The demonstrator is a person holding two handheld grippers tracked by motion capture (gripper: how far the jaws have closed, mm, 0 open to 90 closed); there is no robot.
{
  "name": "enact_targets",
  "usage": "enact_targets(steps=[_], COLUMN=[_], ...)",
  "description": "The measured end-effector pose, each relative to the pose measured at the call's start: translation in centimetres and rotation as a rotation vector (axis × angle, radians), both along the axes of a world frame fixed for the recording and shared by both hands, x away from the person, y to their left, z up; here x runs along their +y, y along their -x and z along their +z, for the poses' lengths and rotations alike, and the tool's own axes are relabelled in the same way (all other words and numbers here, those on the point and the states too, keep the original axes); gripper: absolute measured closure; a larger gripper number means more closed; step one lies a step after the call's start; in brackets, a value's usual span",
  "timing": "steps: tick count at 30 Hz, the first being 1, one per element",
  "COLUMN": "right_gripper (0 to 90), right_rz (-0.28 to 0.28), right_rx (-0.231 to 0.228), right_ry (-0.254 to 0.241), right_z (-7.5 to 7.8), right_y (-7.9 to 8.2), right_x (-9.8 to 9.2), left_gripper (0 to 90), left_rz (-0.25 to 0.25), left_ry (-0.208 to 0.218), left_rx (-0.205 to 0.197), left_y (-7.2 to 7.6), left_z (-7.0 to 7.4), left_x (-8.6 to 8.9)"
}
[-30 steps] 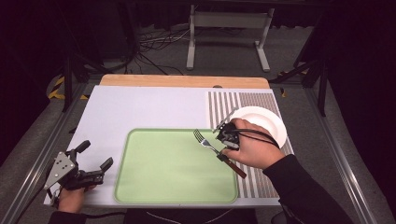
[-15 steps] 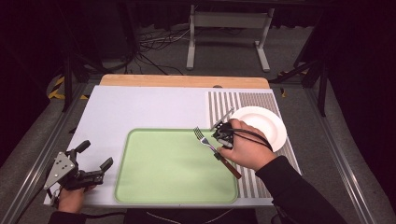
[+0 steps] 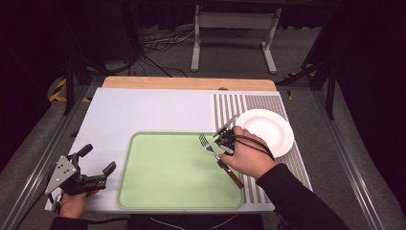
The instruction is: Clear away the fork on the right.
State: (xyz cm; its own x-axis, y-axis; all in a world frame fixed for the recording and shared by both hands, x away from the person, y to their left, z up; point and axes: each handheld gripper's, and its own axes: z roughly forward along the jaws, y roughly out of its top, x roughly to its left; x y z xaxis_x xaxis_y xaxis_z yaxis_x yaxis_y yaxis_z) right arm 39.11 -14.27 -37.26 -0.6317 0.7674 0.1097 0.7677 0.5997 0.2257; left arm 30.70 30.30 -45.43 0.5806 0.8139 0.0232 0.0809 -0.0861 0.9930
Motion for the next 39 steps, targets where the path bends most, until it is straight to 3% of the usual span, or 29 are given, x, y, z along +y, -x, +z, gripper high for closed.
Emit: enact_targets(steps=[15,39], right_gripper=[77.3,76.8], right_rz=[-0.07,-0.101], right_rx=[0.038,0.083], right_ry=[0.015,0.026], right_z=[-1.9,-3.3], right_y=[-0.2,-0.2], right_x=[0.5,0.7], left_gripper=[0.0,0.0], left_rz=[-0.001,-0.004], left_ry=[0.002,0.003], left_rx=[-0.002,-0.002], left_y=[0.0,0.0], left_z=[0.0,0.0], left_x=[0.0,0.0])
